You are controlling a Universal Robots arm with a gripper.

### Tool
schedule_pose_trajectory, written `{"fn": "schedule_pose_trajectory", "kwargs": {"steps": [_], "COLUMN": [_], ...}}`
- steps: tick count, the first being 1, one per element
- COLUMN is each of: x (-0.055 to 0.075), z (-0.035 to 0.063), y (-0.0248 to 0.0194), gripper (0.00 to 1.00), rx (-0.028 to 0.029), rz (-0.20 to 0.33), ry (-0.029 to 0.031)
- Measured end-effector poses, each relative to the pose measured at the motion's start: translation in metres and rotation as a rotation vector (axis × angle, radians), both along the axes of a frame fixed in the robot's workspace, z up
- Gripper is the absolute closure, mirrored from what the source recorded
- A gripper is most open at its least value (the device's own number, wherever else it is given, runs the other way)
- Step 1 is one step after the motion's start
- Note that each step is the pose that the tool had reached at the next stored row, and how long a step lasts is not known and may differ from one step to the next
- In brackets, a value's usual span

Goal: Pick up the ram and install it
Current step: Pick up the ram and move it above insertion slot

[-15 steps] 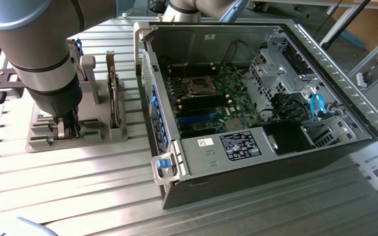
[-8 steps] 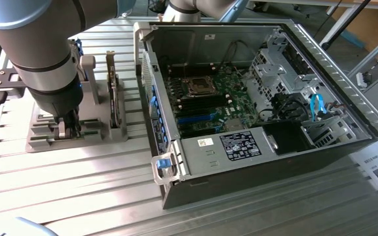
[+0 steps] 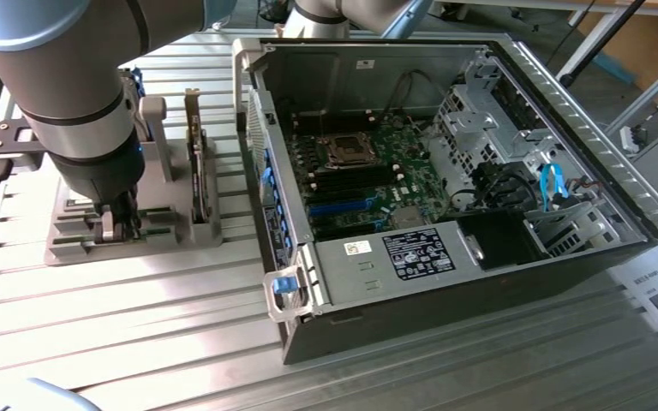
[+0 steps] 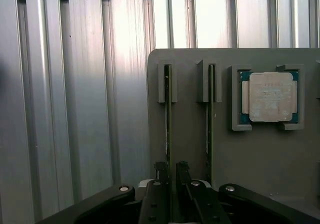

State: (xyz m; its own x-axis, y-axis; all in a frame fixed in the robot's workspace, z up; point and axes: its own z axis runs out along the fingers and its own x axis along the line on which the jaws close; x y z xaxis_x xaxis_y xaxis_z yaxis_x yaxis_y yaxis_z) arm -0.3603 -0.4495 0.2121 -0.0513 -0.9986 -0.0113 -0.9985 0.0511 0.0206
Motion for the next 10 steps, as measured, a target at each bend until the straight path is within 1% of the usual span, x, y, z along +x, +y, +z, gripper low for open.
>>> {"fn": "schedule_pose_trajectory", "kwargs": {"steps": [3, 4, 5, 6, 10], "x": [0.0, 0.0, 0.0, 0.0, 0.0], "z": [0.0, 0.0, 0.0, 0.0001, 0.0], "y": [0.0, 0.0, 0.0, 0.0, 0.0], "gripper": [0.8, 0.86, 0.86, 0.89, 0.89], "rx": [0.0, 0.0, -0.0002, -0.0001, 0.0], "rz": [0.0, 0.0, 0.0, 0.0, 0.0], "ry": [0.0, 0.0, 0.0001, 0.0001, 0.0]}}
